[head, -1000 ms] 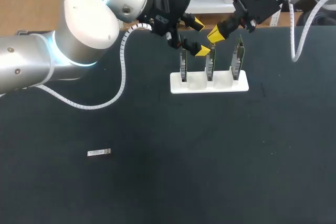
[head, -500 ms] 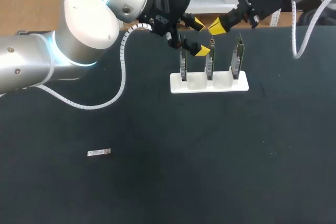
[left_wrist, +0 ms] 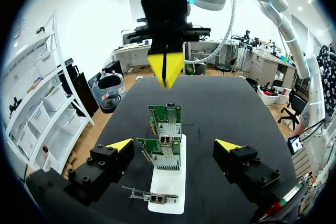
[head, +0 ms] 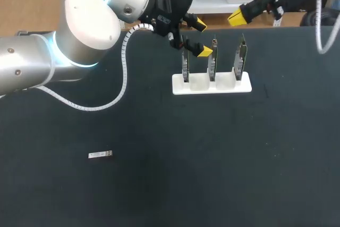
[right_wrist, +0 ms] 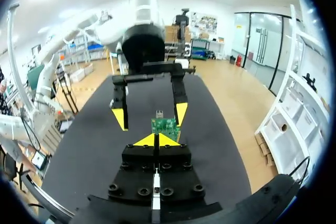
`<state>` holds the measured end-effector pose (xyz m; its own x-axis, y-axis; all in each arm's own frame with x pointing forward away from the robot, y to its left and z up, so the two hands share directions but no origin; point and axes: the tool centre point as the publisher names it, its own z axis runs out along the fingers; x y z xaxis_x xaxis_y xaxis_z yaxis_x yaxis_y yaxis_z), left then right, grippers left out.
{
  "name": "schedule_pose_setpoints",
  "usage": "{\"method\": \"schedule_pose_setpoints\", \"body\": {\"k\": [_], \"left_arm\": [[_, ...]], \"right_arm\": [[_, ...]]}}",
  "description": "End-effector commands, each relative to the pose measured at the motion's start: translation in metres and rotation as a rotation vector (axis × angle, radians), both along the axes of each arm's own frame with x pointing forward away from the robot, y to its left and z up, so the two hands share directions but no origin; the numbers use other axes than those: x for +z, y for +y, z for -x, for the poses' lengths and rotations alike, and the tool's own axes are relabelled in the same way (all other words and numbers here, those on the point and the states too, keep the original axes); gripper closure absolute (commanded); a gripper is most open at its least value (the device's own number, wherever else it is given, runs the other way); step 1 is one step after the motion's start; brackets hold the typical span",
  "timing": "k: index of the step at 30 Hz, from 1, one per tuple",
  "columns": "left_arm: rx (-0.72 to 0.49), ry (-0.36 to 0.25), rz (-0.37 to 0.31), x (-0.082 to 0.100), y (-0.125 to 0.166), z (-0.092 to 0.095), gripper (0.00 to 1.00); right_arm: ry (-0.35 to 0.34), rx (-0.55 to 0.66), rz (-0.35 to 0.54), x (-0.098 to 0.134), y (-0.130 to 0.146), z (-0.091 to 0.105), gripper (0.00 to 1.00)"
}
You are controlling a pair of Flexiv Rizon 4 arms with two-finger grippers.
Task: Pick up the optical module with the left hand, and insert it into the network port with the right hand.
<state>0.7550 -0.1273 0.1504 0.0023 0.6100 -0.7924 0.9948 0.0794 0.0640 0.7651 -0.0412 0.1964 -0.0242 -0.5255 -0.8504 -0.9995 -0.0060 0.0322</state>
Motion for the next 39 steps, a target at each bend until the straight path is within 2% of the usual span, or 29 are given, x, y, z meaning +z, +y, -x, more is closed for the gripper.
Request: {"method": "schedule_pose_setpoints", "body": {"k": [1,11,21,31,39], "left_arm": [[-0.002,0.003,-0.005,0.001,-0.001,-0.002,0.0],[-0.002,0.003,-0.005,0.001,-0.001,-0.002,0.0],[-0.002,0.003,-0.005,0.001,-0.001,-0.002,0.0],[-0.002,0.003,-0.005,0.001,-0.001,-0.002,0.0],[-0.002,0.003,-0.005,0.001,-0.001,-0.002,0.0]], "right_arm": [[-0.024,-0.031,-0.032,-0.002,-0.024,0.016,1.0],[0.012,0.032,0.004,-0.011,-0.049,0.03,1.0],[0.016,0.029,0.025,-0.017,-0.076,0.025,1.0],[0.012,0.043,0.032,-0.023,-0.08,0.015,1.0],[0.034,0.061,0.058,-0.033,-0.078,0.009,1.0]]}}
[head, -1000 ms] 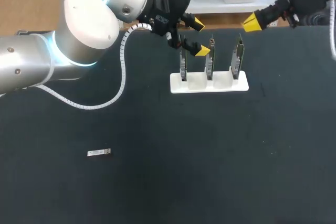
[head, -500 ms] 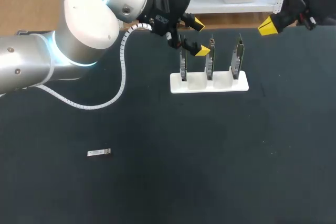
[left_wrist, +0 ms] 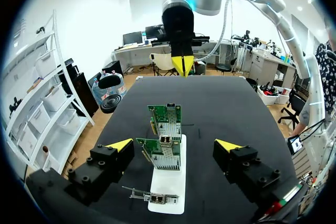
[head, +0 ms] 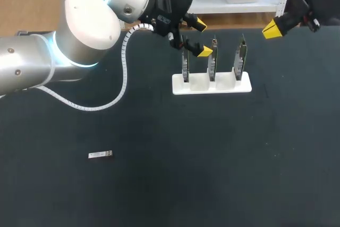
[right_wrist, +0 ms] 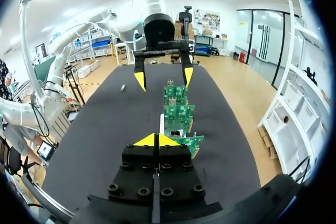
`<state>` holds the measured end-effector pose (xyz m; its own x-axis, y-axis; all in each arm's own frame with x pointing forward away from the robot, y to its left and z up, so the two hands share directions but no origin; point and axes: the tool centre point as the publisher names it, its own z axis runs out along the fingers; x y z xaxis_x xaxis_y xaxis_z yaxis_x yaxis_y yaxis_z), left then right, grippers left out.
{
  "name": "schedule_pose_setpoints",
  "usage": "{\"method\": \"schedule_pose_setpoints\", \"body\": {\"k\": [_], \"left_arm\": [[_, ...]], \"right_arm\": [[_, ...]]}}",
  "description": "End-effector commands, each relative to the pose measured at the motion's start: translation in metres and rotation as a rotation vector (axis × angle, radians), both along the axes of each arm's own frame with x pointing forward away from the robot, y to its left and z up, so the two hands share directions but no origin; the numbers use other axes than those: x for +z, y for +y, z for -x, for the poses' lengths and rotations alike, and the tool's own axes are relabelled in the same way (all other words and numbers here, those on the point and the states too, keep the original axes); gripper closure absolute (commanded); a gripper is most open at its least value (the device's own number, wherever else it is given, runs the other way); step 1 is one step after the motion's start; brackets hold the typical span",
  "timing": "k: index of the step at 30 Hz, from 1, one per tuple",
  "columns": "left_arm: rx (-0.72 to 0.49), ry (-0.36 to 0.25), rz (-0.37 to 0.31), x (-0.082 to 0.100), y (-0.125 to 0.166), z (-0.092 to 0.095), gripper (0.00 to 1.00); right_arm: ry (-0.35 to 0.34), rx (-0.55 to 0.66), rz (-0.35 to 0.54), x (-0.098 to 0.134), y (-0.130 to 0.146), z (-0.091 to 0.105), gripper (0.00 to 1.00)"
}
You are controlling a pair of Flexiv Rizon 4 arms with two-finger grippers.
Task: Pick up the optical module with the left hand, and insert it into the network port with the right hand.
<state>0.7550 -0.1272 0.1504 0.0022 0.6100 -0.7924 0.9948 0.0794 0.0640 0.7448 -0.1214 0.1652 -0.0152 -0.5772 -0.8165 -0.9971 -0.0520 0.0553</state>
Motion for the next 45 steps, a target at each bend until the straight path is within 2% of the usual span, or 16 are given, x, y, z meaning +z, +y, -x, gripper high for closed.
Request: {"method": "schedule_pose_setpoints", "body": {"k": [1,12,35,36,37,45], "left_arm": [[-0.002,0.003,-0.005,0.001,-0.001,-0.002,0.0],[-0.002,0.003,-0.005,0.001,-0.001,-0.002,0.0],[-0.002,0.003,-0.005,0.001,-0.001,-0.002,0.0],[-0.002,0.003,-0.005,0.001,-0.001,-0.002,0.0],[-0.002,0.003,-0.005,0.001,-0.001,-0.002,0.0],[-0.002,0.003,-0.005,0.001,-0.001,-0.002,0.0]], "right_arm": [[0.014,0.006,-0.004,-0.003,0.001,-0.011,1.0],[0.003,-0.031,-0.032,-0.001,-0.001,-0.013,1.0],[-0.025,-0.083,-0.035,0.001,0.001,-0.024,1.0],[-0.025,-0.083,-0.035,0.001,0.001,-0.024,0.53],[-0.025,-0.083,-0.035,0.001,0.001,-0.024,0.0],[-0.025,-0.083,-0.035,0.001,0.001,-0.024,0.0]]}}
